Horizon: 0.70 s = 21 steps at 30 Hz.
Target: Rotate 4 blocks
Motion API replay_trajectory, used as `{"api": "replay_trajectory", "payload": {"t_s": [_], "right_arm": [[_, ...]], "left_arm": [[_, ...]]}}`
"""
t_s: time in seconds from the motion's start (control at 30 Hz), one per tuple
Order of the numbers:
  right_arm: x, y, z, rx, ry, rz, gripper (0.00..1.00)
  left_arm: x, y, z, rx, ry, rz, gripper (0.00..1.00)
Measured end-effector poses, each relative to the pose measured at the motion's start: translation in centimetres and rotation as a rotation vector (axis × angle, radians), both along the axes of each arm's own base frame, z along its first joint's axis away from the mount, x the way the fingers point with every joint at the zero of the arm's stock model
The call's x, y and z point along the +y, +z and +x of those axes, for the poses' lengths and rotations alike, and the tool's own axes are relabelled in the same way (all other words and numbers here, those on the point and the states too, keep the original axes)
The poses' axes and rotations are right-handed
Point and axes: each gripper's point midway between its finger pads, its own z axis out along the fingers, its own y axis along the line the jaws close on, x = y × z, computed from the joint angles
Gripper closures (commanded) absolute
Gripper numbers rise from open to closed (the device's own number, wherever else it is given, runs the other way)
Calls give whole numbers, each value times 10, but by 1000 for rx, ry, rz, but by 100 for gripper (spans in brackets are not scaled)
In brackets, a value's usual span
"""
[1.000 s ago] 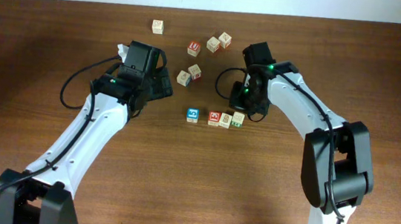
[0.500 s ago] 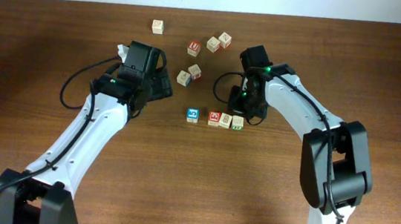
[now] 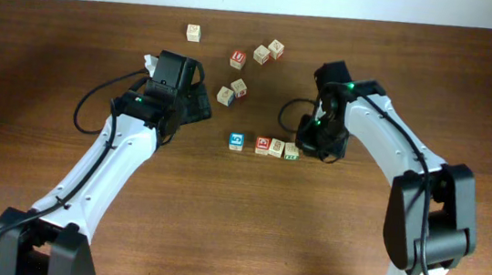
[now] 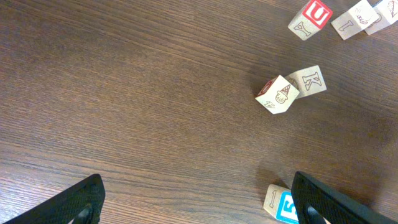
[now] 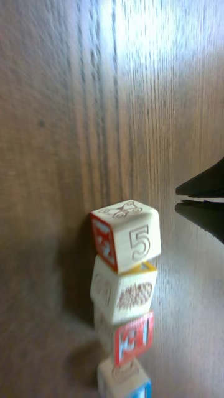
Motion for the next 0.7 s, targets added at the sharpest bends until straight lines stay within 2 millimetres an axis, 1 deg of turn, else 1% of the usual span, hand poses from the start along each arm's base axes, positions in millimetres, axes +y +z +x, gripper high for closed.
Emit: {"api": "replay_trajectory", "payload": {"t_s": [0.07,0.17,0.23,0.3,0.4,0.5,0.6,0.7], "right_arm": [[3,-10,-6,23,-4,17,94],[6,-17,-7,24,-15,36,94],[13,-17,-4,10,-20,49,94],[23,-16,1,-18,-13,67,94],[36,-16,0,-29,2,79,94],[40,-15,-1,-31,10,81,95],[40,-15,-2,-29,10,80,96],[35,-11,-12,19,26,63,95]], "left_arm": [[0,0,0,0,0,0,6],[0,0,0,0,0,0,6],[0,0,0,0,0,0,6],[0,0,0,0,0,0,6],[0,0,0,0,0,0,6],[0,0,0,0,0,0,6],[0,0,0,0,0,0,6],[0,0,0,0,0,0,6]]}}
